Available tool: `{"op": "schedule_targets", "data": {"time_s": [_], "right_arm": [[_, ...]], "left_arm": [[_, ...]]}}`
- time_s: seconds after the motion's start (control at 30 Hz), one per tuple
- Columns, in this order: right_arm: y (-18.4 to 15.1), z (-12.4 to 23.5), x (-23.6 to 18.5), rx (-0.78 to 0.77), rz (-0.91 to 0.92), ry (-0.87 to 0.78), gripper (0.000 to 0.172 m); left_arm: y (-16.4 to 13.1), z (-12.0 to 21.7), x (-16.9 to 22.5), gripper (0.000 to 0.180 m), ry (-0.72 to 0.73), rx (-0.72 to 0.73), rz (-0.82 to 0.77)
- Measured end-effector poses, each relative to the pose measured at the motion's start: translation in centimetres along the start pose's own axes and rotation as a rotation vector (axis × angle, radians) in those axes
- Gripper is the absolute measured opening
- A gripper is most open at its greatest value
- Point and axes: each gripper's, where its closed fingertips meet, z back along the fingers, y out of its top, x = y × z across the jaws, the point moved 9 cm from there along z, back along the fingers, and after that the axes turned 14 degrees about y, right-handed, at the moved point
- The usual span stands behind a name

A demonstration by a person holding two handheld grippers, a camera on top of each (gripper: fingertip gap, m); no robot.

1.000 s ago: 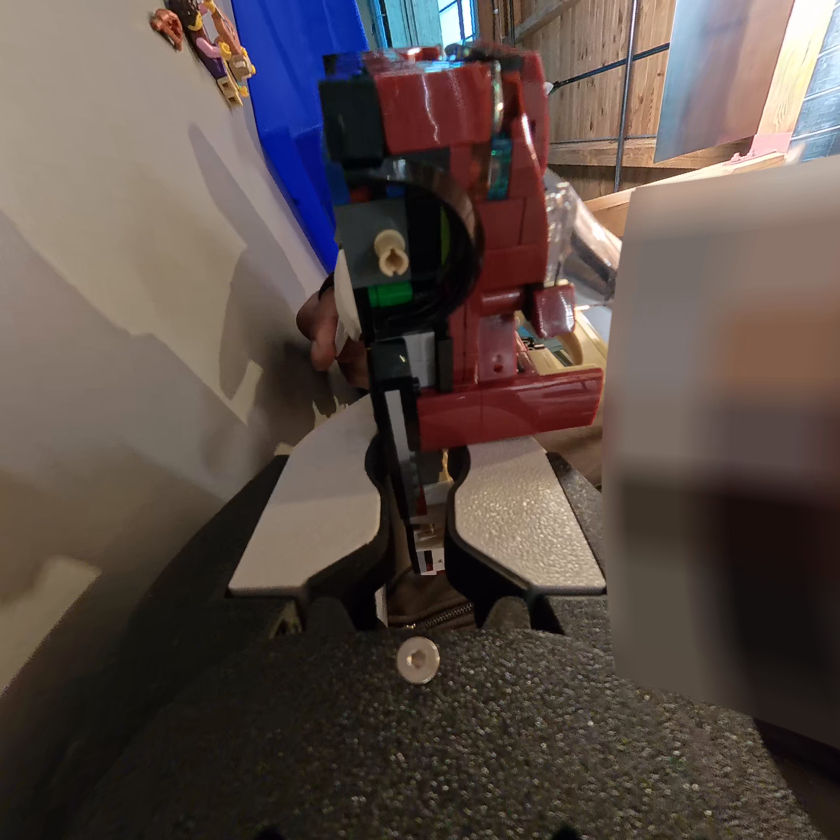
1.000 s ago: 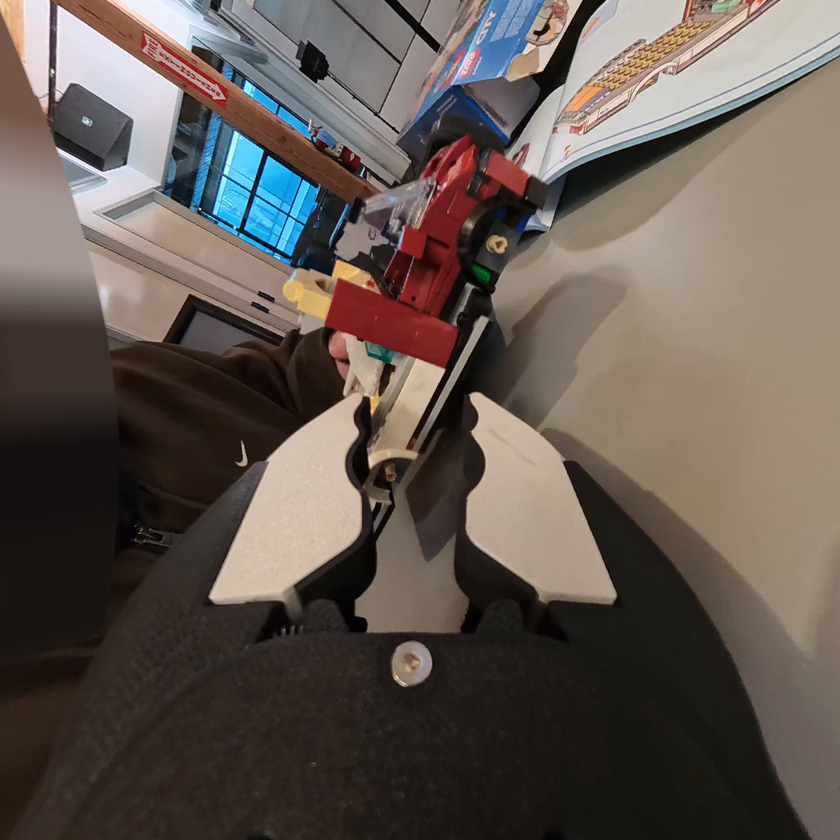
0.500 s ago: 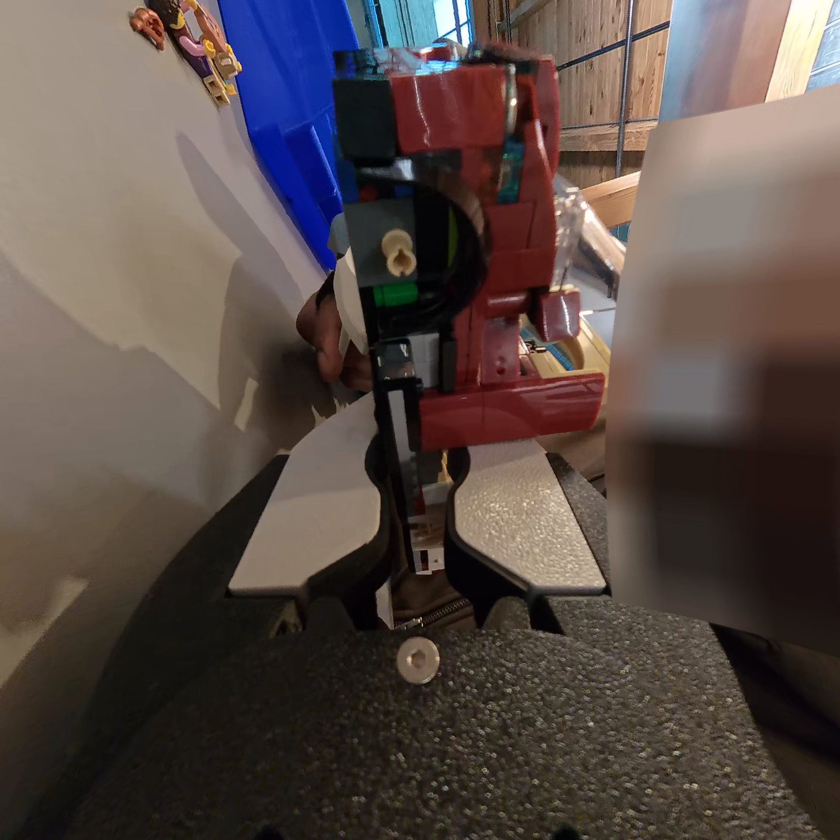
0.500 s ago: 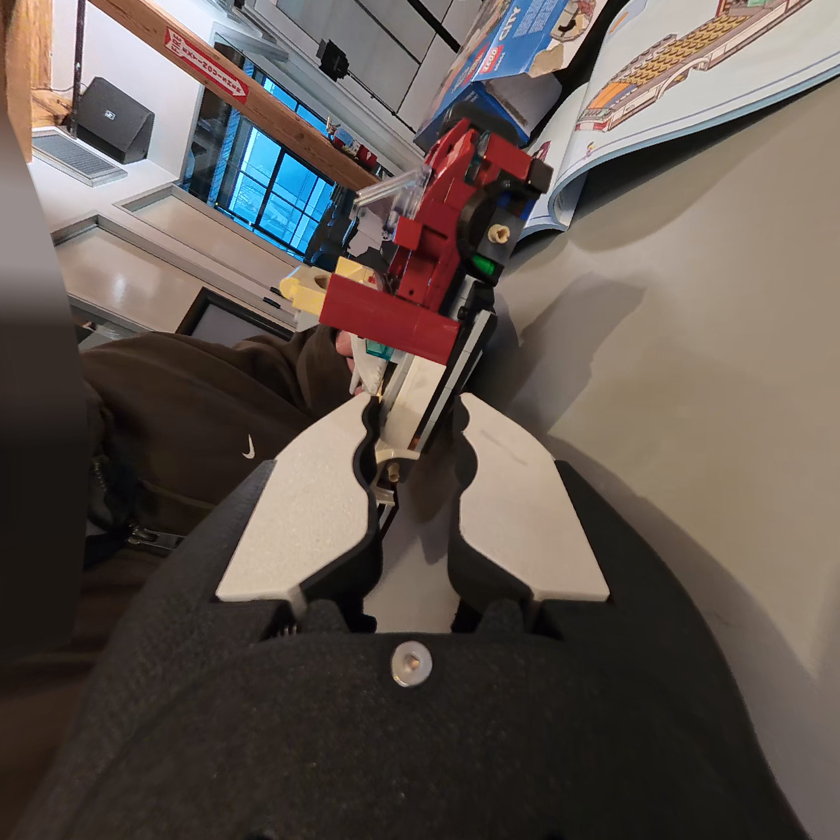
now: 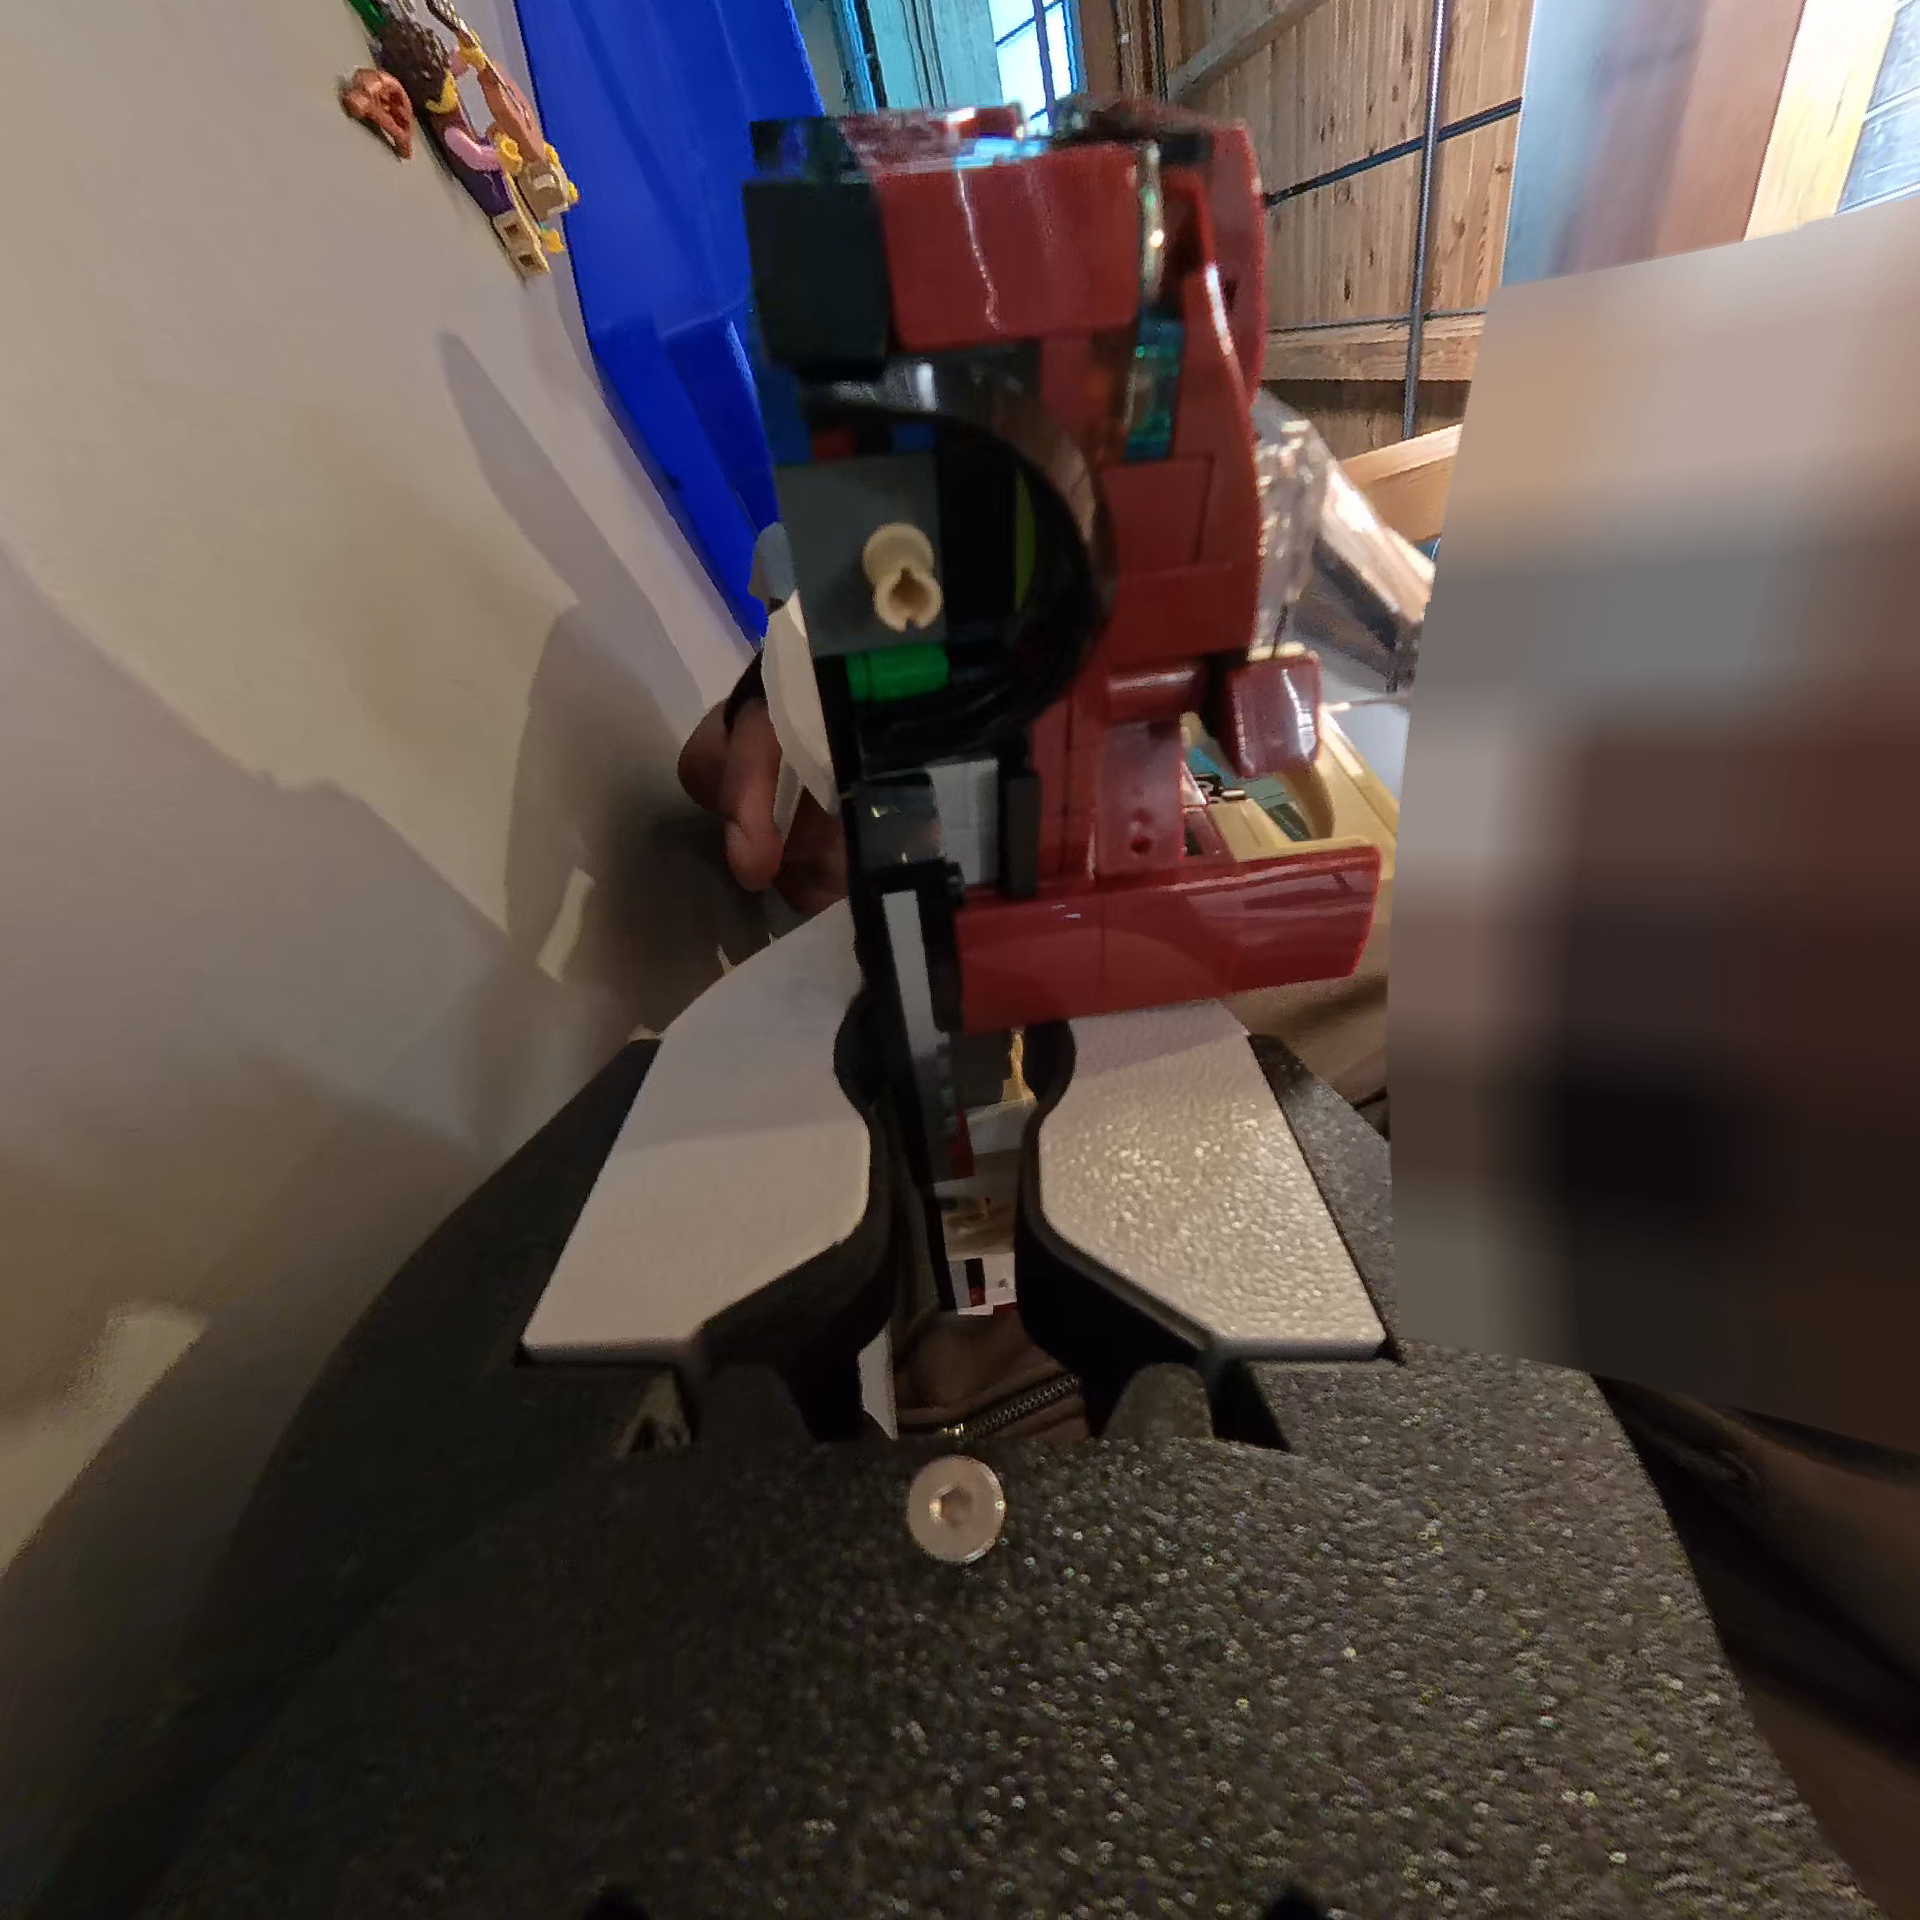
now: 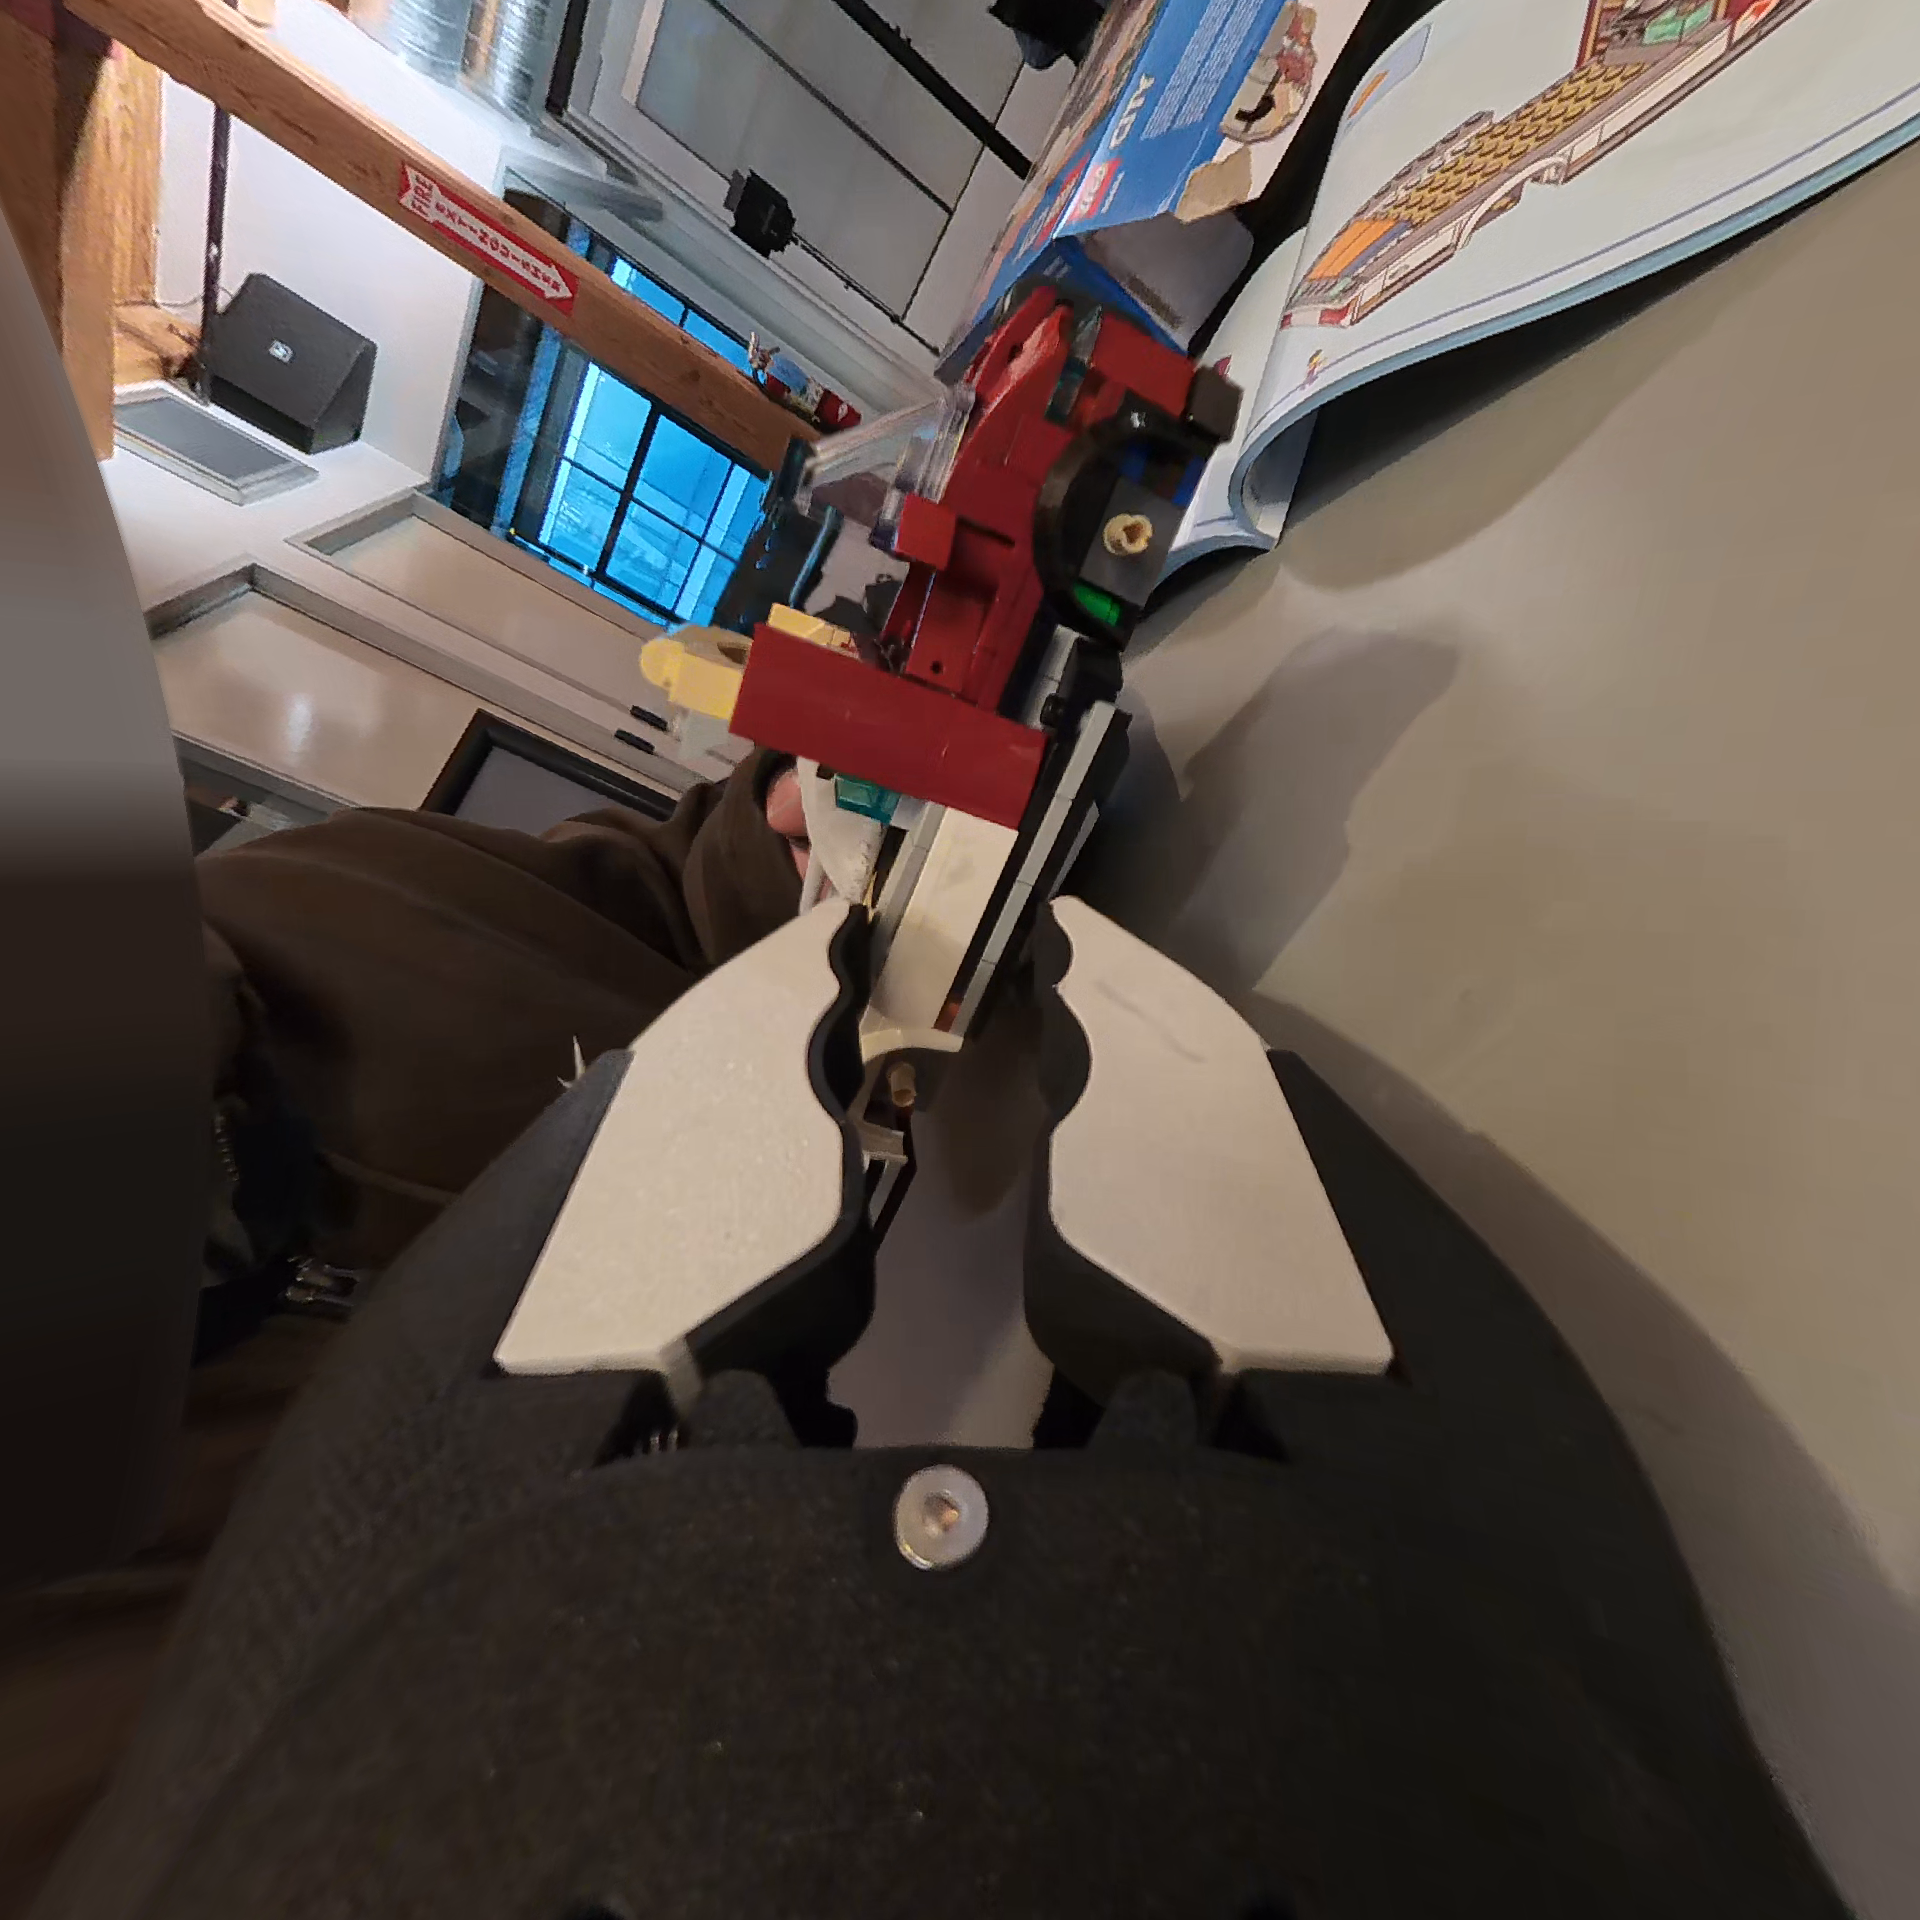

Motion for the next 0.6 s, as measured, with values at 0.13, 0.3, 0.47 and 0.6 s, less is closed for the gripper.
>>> {"op": "schedule_targets", "data": {"time_s": [0.13,0.3,0.47,0.6], "right_arm": [[-0.1,0.1,0.0,-0.021,-0.009,-0.012,0.037],[-0.3,0.5,-0.5,-0.051,0.017,-0.064,0.037],[-0.5,0.6,-1.1,-0.050,0.047,-0.085,0.030],[-0.4,0.6,-1.6,-0.036,0.088,-0.098,0.027]], "left_arm": [[0.1,0.2,0.0,0.022,0.031,0.029,-0.019],[0.8,1.0,0.1,0.022,0.057,0.107,-0.053],[1.1,1.4,0.2,0.022,0.052,0.144,-0.084],[1.2,1.4,0.4,0.022,0.051,0.153,-0.117]]}}
